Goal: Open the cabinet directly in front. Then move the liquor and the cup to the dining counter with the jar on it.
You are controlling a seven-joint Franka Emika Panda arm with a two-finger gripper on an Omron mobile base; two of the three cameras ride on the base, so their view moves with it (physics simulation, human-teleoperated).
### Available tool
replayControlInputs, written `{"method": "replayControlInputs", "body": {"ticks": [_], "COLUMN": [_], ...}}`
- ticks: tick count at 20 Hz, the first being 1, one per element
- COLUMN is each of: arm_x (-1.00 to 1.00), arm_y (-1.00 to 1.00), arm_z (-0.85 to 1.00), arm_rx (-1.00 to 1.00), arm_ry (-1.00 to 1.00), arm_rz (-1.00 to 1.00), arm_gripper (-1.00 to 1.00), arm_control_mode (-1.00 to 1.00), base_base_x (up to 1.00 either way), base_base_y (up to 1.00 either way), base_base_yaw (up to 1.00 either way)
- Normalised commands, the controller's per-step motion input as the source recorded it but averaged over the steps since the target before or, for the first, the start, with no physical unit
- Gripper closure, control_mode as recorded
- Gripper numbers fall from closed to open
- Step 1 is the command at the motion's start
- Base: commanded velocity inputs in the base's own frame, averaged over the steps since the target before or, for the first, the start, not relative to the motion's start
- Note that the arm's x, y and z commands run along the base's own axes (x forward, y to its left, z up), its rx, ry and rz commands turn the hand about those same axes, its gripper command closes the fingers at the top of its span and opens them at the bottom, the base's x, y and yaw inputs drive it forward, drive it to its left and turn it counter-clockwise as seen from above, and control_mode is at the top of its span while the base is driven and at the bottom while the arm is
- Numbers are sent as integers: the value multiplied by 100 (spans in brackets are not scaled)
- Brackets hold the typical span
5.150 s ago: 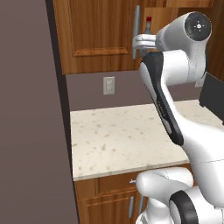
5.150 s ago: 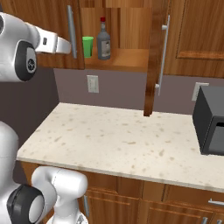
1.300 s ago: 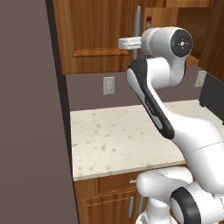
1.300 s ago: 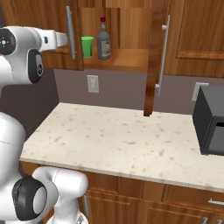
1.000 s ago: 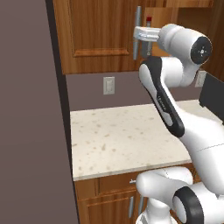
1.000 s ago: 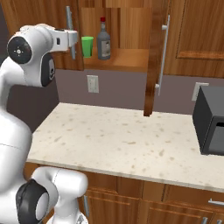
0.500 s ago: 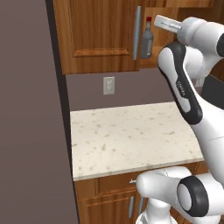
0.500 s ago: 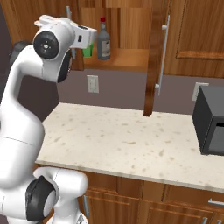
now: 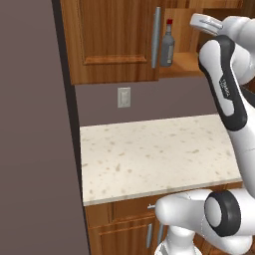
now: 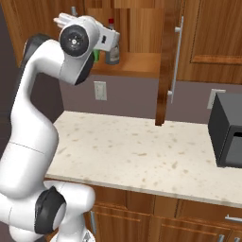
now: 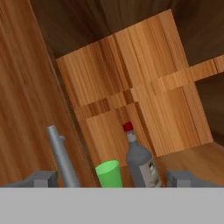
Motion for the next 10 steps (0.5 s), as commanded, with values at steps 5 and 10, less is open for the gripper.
{"method": "replayControlInputs", "body": {"ticks": [5,10], "arm_x": [30,35], "arm_y": [0,0], "arm_z": [-18,-30], "arm_rx": [0,0], "arm_ry": [0,0], "arm_rz": [2,5], "arm_gripper": [-100,-100], "arm_control_mode": [-100,-100], "base_base_x": [0,0], "base_base_y": [0,0], "base_base_yaw": [0,0]}}
